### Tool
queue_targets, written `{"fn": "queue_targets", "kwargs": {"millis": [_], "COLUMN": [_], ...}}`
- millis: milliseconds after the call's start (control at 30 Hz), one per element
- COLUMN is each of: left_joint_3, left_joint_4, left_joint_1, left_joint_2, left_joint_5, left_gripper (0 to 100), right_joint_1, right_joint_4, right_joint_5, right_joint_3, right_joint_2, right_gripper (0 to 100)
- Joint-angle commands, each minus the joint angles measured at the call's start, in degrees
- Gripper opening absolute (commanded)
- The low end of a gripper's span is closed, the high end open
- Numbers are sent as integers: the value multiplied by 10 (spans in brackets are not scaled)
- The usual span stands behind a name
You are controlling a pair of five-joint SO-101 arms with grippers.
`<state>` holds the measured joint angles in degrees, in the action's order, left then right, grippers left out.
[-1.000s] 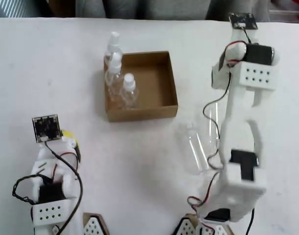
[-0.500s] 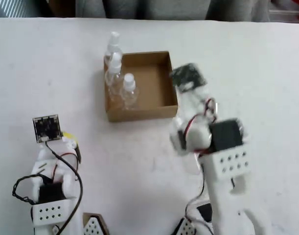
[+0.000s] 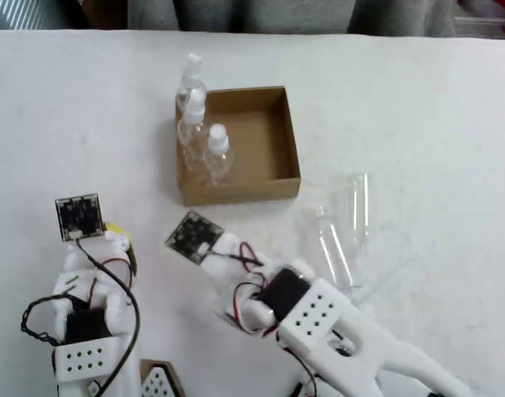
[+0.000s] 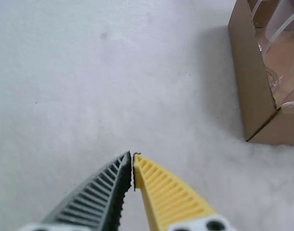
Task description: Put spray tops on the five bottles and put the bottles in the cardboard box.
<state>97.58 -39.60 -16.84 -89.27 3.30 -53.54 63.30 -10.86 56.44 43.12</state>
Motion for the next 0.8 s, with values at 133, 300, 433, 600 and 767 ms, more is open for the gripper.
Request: {"fn": "queue_targets", "kwargs": {"millis": [133,300,433,600,767], "left_joint_3": [-3,-3,-33,-98,-176], "left_joint_4": [-3,-5,-60,-142,-212], "left_joint_1": [2,2,3,7,46], "left_joint_2": [-11,-11,-12,-10,-9], "left_joint_5": [-6,-6,-2,-2,-2], "left_gripper": [25,27,27,27,27], "right_joint_1": [-14,-15,-16,-15,8], "right_joint_4": [-213,-269,-276,-249,-169], "right_joint_5": [109,175,190,187,160], "right_joint_3": [19,17,15,16,16], "right_joint_2": [-107,-196,-214,-182,-116], "right_gripper": [16,132,221,286,295]}}
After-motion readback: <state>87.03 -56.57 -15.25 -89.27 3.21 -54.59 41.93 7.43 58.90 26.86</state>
